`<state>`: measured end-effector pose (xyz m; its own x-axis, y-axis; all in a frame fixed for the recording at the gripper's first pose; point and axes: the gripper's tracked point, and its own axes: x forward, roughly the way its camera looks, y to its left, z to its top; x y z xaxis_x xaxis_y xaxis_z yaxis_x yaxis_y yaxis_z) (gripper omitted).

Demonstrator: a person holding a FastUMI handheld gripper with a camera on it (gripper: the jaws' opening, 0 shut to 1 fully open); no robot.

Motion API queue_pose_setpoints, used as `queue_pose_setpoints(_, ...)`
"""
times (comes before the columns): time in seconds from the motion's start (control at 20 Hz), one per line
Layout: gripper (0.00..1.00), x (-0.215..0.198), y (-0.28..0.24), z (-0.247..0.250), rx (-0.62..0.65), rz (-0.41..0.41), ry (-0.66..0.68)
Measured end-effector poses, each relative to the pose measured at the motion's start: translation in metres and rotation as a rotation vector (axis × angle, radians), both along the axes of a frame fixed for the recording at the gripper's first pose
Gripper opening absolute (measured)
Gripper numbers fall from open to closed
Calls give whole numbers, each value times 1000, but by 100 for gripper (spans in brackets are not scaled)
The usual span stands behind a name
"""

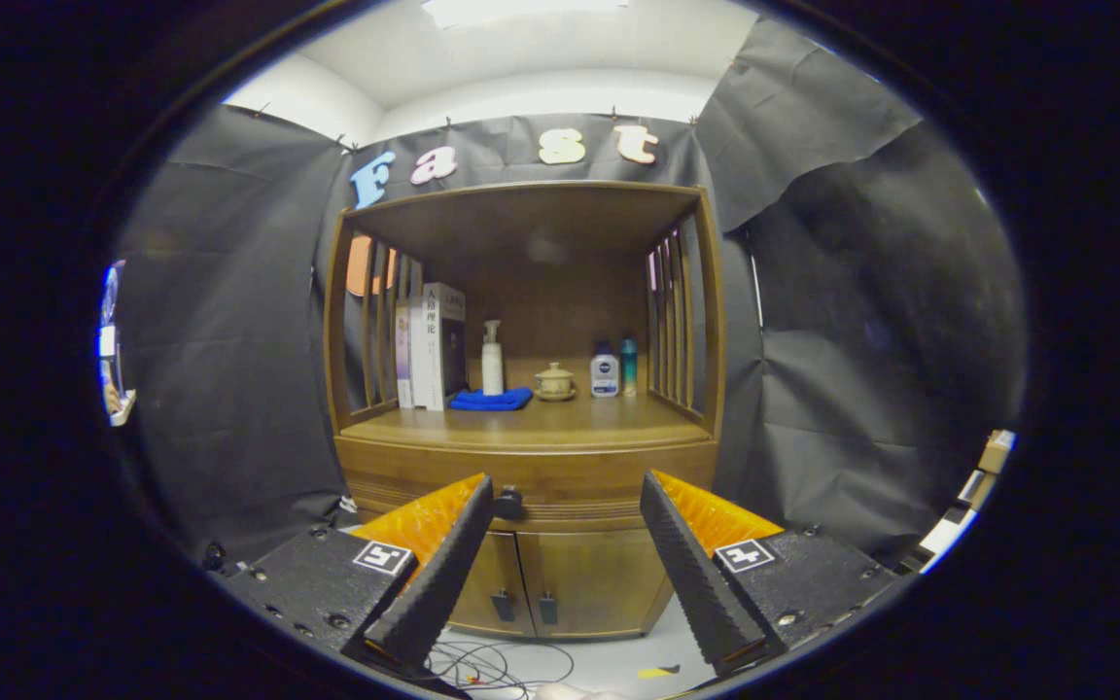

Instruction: Pull open the drawer, take out the items inside it, and place them on the countertop above the cabinet.

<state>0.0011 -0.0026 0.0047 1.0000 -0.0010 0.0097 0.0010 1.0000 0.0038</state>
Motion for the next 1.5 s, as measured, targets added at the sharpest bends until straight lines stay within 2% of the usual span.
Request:
queue_pose_setpoints(0.4, 99, 41, 14, -7, 7, 12, 11)
queue_pose_setpoints(0.9, 98, 141, 62, -55, -40, 65, 52)
queue_pose_setpoints(1.25, 98, 195, 68, -96, -47, 32, 115)
queue_pose_setpoints(1.45, 98, 211, 68, -113, -73, 26, 143)
queue_pose_setpoints(1.5, 96, 214, 68, -116, -82, 23, 148)
